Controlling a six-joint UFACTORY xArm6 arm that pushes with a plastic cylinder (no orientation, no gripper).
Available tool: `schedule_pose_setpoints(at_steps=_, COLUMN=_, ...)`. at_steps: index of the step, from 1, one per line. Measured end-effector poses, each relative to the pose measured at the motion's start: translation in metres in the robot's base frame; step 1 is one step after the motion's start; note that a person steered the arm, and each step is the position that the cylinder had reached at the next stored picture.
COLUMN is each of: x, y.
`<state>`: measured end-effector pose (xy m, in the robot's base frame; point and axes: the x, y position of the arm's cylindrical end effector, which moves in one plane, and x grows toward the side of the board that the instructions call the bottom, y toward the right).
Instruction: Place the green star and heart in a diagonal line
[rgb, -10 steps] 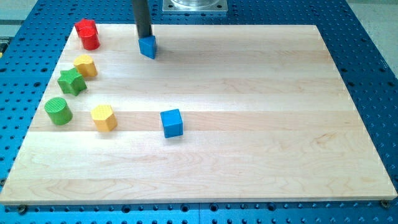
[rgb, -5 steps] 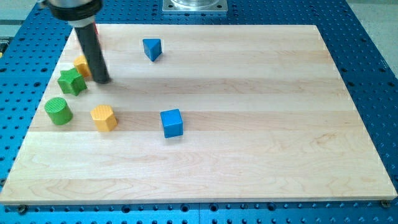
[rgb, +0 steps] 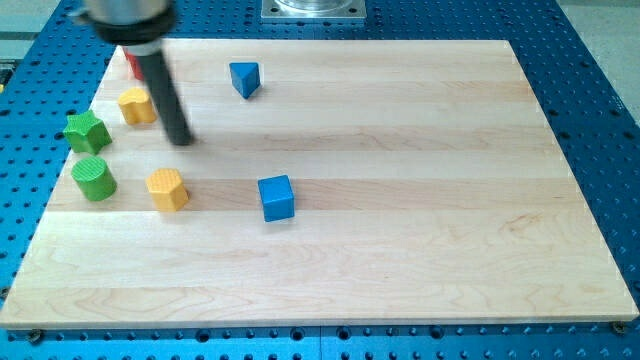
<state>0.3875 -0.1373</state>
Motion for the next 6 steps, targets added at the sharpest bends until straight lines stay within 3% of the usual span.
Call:
schedule_pose_setpoints(at_steps=1, x=-0.020, y=0.008)
schedule_pose_setpoints(at_steps=3, x=-0.020, y=-0.002)
schedule_pose_setpoints(at_steps=5, x=-0.013, y=-0.069)
schedule_pose_setpoints(at_steps=6, x=-0.014, y=-0.069)
